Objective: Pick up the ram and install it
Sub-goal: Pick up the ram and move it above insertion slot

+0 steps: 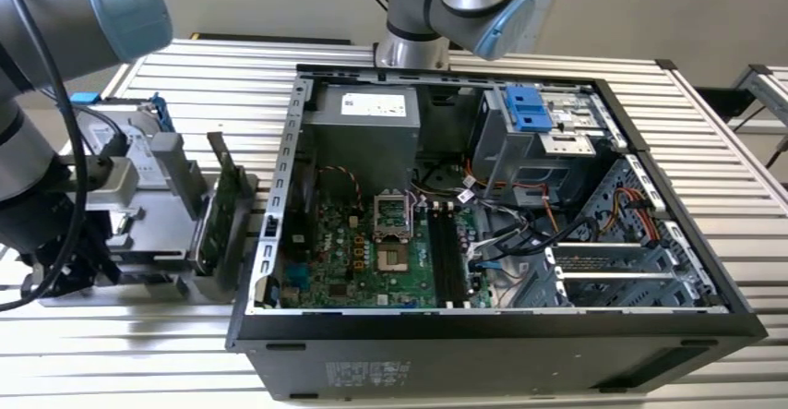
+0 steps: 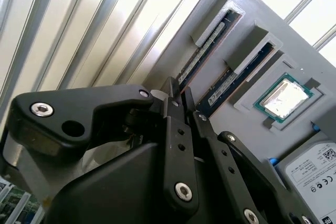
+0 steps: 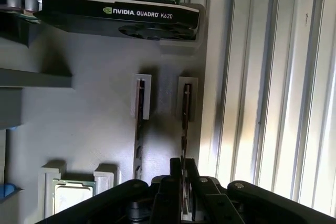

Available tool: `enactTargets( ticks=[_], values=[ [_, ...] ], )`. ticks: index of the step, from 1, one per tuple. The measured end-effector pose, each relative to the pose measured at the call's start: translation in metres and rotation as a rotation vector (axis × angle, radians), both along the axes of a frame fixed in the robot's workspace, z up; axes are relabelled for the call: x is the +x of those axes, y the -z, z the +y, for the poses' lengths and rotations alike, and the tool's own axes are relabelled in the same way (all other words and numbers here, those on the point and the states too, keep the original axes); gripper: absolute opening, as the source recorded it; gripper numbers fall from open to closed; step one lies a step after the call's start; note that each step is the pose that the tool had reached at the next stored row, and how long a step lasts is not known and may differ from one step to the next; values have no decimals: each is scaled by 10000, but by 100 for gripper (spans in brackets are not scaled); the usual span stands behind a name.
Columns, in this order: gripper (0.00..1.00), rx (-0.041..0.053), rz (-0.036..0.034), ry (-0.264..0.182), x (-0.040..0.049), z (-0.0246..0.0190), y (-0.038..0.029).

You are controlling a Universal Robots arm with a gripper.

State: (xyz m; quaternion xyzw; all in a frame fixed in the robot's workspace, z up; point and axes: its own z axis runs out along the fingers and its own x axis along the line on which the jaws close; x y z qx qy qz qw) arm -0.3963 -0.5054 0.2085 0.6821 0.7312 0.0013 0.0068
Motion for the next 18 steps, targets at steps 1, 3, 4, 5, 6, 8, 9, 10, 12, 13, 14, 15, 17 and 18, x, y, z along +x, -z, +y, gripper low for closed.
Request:
enactTargets(
  ticks=[1,3,4,5,6,8,9,10,12,13,14,15,17,18],
  values=[
    [0,0,0,0,0,0,-9],
    [0,0,0,0,0,0,-27],
    [0,0,1,0,0,0,-36],
    [0,0,0,0,0,0,-44],
    [0,1,-1,0,0,0,-51],
    [0,1,-1,0,0,0,-67],
    [0,-1,0,0,0,0,-76],
    [0,0,1,0,0,0,-82],
    [0,2,-2,0,0,0,-86],
    [0,3,-3,0,0,0,-87],
    [0,2,0,0,0,0,-90],
    [0,2,-1,0,0,0,-90],
    [0,2,-1,0,0,0,-90],
    [0,2,-1,0,0,0,-91]
  ],
)
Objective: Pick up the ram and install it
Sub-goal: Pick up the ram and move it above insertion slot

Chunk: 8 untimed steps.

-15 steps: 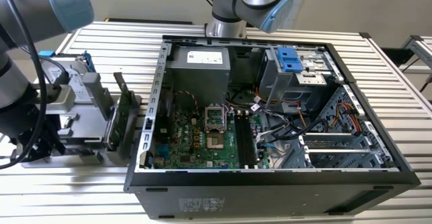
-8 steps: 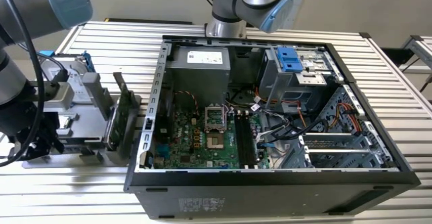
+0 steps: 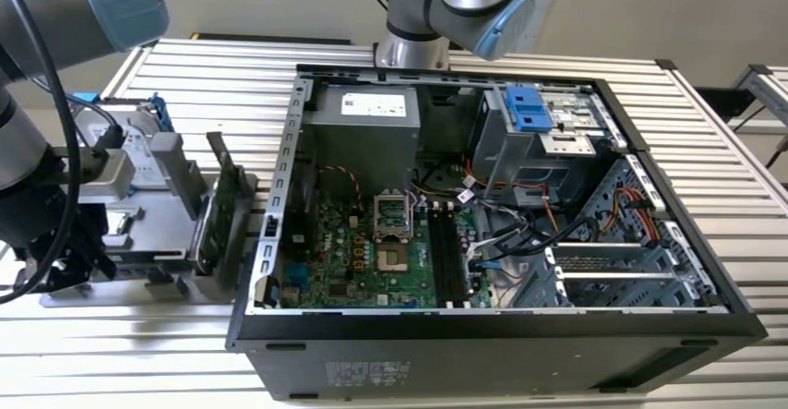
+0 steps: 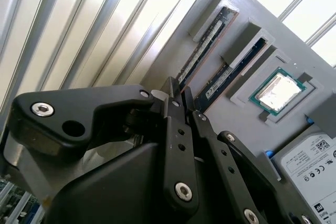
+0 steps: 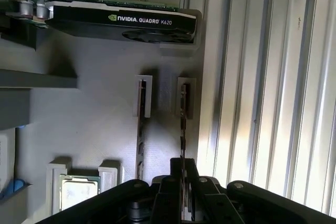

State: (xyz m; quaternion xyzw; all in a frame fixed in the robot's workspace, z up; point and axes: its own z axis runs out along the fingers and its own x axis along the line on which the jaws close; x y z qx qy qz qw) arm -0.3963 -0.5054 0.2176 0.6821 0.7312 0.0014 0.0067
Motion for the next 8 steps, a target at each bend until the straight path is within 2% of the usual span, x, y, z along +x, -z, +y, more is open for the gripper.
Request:
enactTargets(
  ticks=[8],
  values=[
    [0,0,1,0,0,0,-66]
  ],
)
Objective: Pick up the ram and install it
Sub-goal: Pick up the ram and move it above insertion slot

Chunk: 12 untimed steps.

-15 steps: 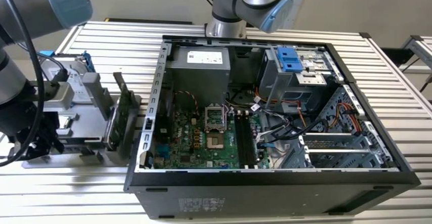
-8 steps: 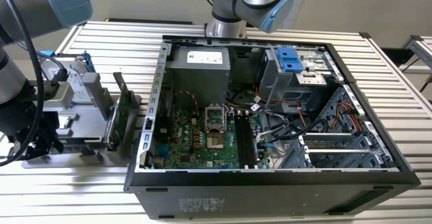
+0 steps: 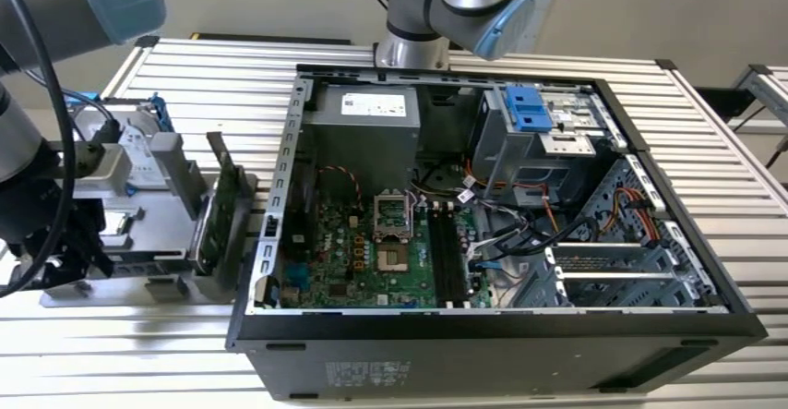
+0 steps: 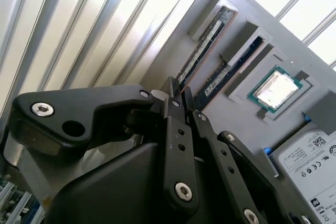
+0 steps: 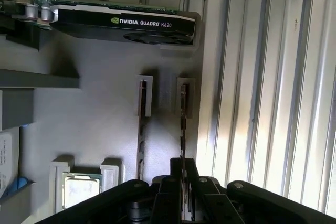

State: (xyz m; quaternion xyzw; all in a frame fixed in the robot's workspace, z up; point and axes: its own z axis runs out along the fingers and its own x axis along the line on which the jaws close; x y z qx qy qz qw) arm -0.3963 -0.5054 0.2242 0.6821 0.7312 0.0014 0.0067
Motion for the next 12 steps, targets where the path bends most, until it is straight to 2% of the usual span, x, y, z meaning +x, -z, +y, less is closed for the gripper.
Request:
enactTargets(
  ticks=[12],
  values=[
    [0,0,-2,12,-9,0,-100]
  ],
)
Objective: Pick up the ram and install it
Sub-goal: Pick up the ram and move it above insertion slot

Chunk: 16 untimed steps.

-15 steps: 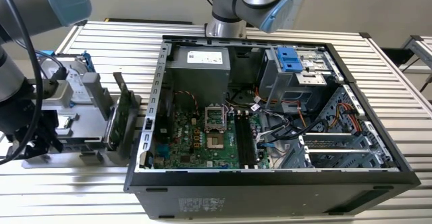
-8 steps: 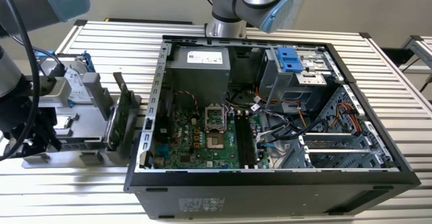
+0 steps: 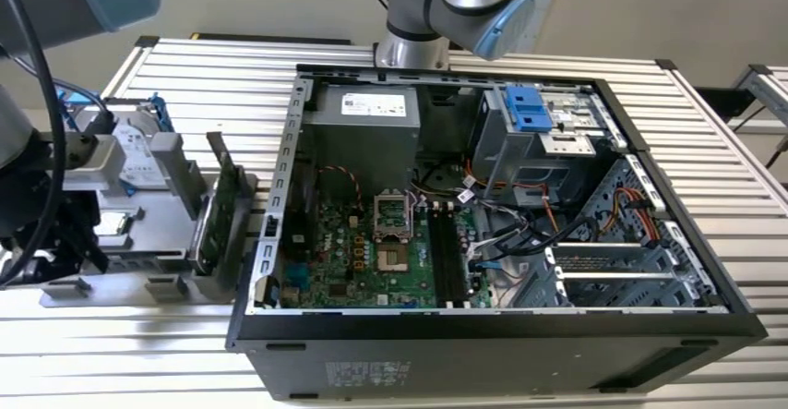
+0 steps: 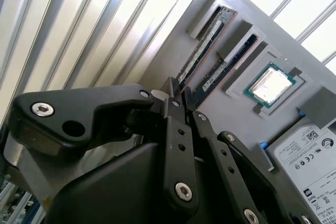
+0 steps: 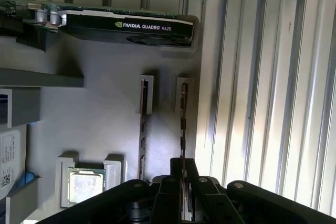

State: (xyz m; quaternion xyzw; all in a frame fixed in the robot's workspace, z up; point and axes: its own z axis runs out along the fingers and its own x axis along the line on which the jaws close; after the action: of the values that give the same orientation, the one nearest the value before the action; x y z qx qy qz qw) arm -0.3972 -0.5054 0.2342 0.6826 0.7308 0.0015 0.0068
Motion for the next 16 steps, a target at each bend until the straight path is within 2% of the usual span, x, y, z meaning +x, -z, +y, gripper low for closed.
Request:
enactTargets(
  ticks=[16],
  values=[
    [0,2,-1,25,-5,0,-149]
  ],
)
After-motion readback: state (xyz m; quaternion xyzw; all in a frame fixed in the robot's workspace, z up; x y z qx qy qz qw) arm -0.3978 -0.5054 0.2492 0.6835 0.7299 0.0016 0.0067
